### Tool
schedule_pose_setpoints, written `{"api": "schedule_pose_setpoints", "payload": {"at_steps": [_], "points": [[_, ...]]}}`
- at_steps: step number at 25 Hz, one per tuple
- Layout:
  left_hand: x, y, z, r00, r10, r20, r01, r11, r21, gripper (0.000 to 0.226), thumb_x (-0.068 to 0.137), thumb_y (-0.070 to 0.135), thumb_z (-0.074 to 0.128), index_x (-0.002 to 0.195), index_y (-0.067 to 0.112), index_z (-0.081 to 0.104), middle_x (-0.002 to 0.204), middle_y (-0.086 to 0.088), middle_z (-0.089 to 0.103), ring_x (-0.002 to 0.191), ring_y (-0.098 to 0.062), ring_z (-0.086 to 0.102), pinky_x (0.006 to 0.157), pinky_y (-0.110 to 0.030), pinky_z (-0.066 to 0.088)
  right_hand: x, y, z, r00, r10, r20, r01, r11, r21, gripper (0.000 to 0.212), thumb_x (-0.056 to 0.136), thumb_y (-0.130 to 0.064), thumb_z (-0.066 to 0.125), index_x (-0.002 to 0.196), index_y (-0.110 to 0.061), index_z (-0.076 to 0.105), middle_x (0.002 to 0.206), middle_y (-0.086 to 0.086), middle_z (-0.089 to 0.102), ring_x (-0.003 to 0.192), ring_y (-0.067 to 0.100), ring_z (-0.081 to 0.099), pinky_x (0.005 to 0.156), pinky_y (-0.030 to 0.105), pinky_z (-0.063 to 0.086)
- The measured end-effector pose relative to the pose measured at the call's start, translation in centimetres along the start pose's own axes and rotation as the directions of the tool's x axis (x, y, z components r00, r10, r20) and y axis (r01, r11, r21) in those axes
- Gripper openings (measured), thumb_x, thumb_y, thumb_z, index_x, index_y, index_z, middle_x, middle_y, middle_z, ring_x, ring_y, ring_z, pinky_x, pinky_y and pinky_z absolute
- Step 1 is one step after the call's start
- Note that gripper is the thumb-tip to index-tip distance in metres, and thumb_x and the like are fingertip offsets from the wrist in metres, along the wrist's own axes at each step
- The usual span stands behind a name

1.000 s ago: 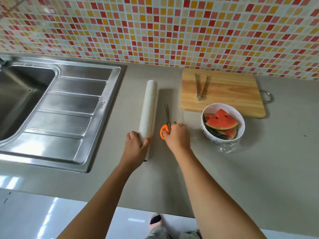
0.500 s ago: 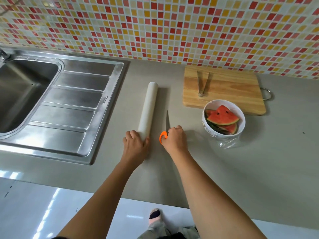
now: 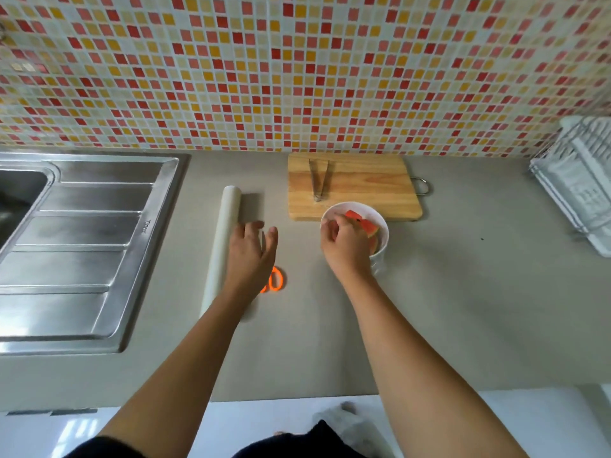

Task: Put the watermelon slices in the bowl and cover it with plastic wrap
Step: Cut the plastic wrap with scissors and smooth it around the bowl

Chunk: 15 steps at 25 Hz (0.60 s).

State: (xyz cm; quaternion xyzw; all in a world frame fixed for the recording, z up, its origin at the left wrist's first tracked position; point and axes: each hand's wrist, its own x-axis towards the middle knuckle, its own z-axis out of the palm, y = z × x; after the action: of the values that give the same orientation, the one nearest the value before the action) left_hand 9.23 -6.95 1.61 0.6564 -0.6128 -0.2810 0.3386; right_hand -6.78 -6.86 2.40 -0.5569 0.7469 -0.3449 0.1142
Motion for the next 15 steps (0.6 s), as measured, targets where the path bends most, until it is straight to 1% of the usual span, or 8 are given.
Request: {"api": "schedule_pose_setpoints", "payload": {"at_steps": [3, 6, 8, 9, 10, 12, 14, 15], "points": [[1.3, 2.1, 3.1, 0.999, 0.008, 0.049, -0.008, 1.000, -0.009, 0.040, 0.096, 0.035, 0.045, 0.121, 0.005, 0.057, 0.121, -0.015, 0.050, 0.110, -0.026, 0.051, 0.083, -0.019, 0.030, 3.1, 3.3, -2.8, 0.997, 0.069, -0.045, -0.069, 0.998, 0.001, 0.032, 0.093, -0.025, 0.044, 0.112, -0.009, 0.064, 0.104, 0.015, 0.065, 0.095, 0.032, 0.059, 0.080, 0.034, 0.044], [2.5, 3.2, 5.3, 0.997, -0.059, 0.054, 0.060, 0.998, -0.010, 0.042, 0.097, 0.039, 0.041, 0.117, 0.006, 0.060, 0.116, -0.016, 0.054, 0.108, -0.027, 0.051, 0.081, -0.024, 0.031, 6.2, 6.5, -4.3, 0.990, 0.127, 0.066, -0.126, 0.992, -0.028, 0.037, 0.095, -0.029, 0.038, 0.114, -0.007, 0.061, 0.104, 0.019, 0.064, 0.098, 0.035, 0.057, 0.081, 0.036, 0.044], [3.6, 3.4, 7.0, 0.988, -0.133, 0.084, 0.129, 0.990, 0.050, 0.040, 0.098, 0.038, 0.038, 0.099, 0.006, 0.061, 0.106, -0.020, 0.060, 0.102, -0.033, 0.052, 0.078, -0.032, 0.035, 8.8, 9.1, -4.7, 0.961, 0.193, 0.198, -0.176, 0.979, -0.102, 0.045, 0.097, -0.034, 0.032, 0.108, 0.000, 0.060, 0.104, 0.022, 0.064, 0.100, 0.038, 0.056, 0.080, 0.036, 0.041], [4.1, 3.4, 7.8, 0.977, -0.183, 0.109, 0.178, 0.983, 0.053, 0.043, 0.098, 0.040, 0.036, 0.091, 0.004, 0.059, 0.102, -0.022, 0.062, 0.098, -0.036, 0.054, 0.078, -0.036, 0.038, 9.9, 10.3, -4.6, 0.929, 0.250, 0.273, -0.214, 0.965, -0.153, 0.052, 0.098, -0.038, 0.028, 0.107, 0.002, 0.060, 0.107, 0.024, 0.063, 0.103, 0.038, 0.056, 0.081, 0.036, 0.041], [4.6, 3.3, 8.4, 0.958, -0.253, 0.138, 0.255, 0.967, 0.009, 0.049, 0.098, 0.044, 0.035, 0.090, 0.002, 0.059, 0.100, -0.022, 0.064, 0.096, -0.037, 0.057, 0.080, -0.039, 0.043, 10.8, 11.4, -4.5, 0.886, 0.313, 0.343, -0.260, 0.946, -0.194, 0.059, 0.098, -0.043, 0.024, 0.108, 0.003, 0.059, 0.111, 0.025, 0.062, 0.106, 0.038, 0.055, 0.084, 0.036, 0.040], [5.2, 3.1, 9.3, 0.896, -0.391, 0.212, 0.426, 0.891, -0.157, 0.058, 0.095, 0.051, 0.036, 0.104, 0.000, 0.063, 0.107, -0.017, 0.066, 0.099, -0.034, 0.061, 0.090, -0.042, 0.047, 12.0, 13.1, -4.0, 0.788, 0.412, 0.457, -0.347, 0.911, -0.223, 0.069, 0.096, -0.051, 0.017, 0.113, 0.003, 0.057, 0.120, 0.026, 0.058, 0.111, 0.037, 0.054, 0.086, 0.035, 0.039], [5.7, 3.1, 10.4, 0.864, -0.416, 0.284, 0.483, 0.843, -0.236, 0.059, 0.095, 0.052, 0.036, 0.113, 0.002, 0.063, 0.113, -0.015, 0.066, 0.102, -0.030, 0.062, 0.093, -0.041, 0.047, 12.8, 14.3, -3.2, 0.681, 0.455, 0.573, -0.463, 0.874, -0.144, 0.074, 0.093, -0.058, 0.016, 0.128, -0.001, 0.048, 0.137, 0.021, 0.047, 0.123, 0.034, 0.046, 0.096, 0.038, 0.037], [5.9, 3.1, 10.8, 0.856, -0.399, 0.328, 0.488, 0.833, -0.260, 0.059, 0.096, 0.051, 0.034, 0.112, 0.002, 0.064, 0.113, -0.016, 0.067, 0.101, -0.028, 0.063, 0.094, -0.041, 0.049, 12.9, 14.6, -2.6, 0.623, 0.462, 0.631, -0.548, 0.834, -0.070, 0.073, 0.092, -0.060, 0.017, 0.137, -0.007, 0.039, 0.147, 0.014, 0.037, 0.132, 0.031, 0.037, 0.103, 0.040, 0.032]]}}
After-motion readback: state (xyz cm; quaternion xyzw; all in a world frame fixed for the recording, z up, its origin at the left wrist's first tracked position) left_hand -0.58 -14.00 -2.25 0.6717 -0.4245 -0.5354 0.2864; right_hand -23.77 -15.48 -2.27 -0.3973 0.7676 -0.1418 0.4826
